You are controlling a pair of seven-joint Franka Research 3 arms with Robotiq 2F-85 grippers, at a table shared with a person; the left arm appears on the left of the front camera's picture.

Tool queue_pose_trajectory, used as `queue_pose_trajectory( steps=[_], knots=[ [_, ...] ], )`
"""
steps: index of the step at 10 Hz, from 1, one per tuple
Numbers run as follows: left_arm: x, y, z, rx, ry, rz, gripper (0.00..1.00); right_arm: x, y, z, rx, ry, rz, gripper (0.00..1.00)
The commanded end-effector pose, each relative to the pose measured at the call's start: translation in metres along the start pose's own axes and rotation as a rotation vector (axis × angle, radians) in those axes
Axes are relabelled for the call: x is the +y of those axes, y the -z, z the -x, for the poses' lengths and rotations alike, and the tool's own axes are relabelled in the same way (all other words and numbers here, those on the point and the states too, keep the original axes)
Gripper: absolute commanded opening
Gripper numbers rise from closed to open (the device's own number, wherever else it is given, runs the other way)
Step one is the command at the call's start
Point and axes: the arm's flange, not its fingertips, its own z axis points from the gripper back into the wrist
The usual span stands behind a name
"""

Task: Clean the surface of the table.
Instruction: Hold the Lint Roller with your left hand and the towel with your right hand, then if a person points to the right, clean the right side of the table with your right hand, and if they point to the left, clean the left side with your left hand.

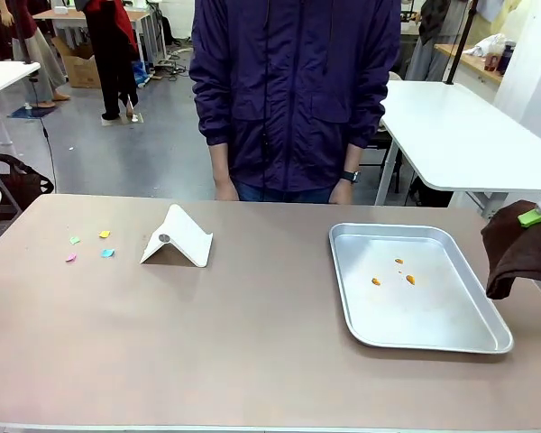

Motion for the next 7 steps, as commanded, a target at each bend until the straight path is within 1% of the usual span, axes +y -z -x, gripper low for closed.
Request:
queue_pose_trajectory(
  steps=[1,7],
  knots=[
    [-0.0036,-0.0029,0.001,0.008,0.001,0.001,0.0,0.0036,-0.0002,0.001,0.01,0.004,-0.011,0.0],
    [-0.0036,-0.0029,0.001,0.008,0.001,0.001,0.0,0.0036,-0.0002,0.001,0.01,0.004,-0.011,0.0]
  ],
)
